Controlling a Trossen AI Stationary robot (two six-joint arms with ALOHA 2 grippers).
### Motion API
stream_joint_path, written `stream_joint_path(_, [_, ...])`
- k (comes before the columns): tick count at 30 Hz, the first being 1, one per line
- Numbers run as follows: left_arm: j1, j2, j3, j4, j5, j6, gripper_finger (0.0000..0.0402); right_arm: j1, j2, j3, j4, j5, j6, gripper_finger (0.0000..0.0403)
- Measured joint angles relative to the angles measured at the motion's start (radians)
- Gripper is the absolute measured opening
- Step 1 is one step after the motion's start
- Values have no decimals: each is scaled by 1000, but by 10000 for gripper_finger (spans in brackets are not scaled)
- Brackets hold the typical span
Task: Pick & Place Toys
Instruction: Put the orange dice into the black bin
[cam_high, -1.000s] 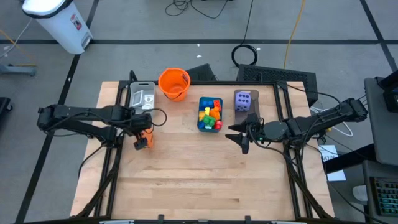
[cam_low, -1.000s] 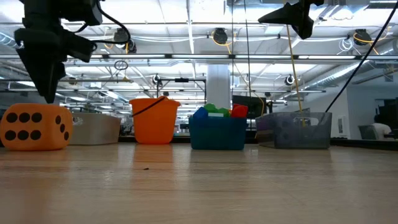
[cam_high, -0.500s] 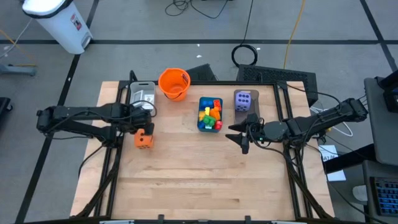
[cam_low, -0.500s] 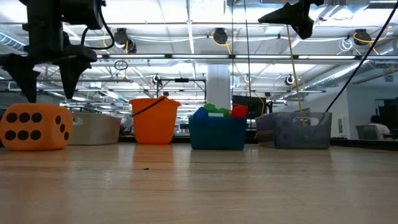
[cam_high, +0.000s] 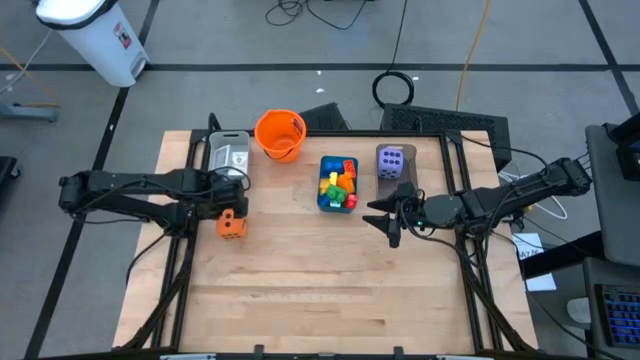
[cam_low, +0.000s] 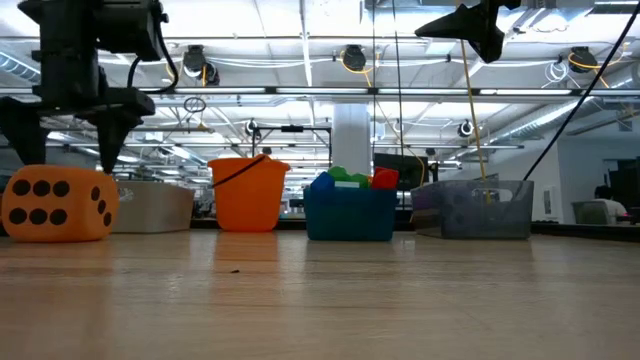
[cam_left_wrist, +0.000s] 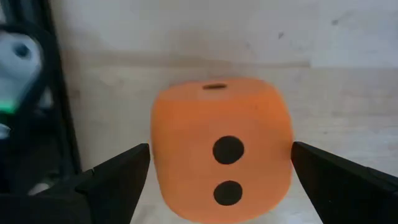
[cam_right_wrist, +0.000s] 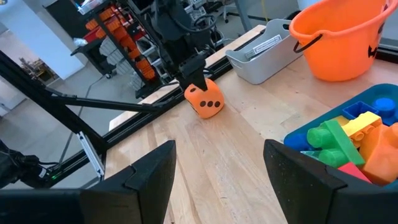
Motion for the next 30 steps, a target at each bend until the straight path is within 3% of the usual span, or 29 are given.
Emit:
stream_joint_path(23, [0,-5,-108,163,30,-66,400,-1,0,0,-1,0,-27,235])
stream_joint_path(30, [0,-3,-116,221,19,-21,400,-14,0,0,-2,0,-29,235])
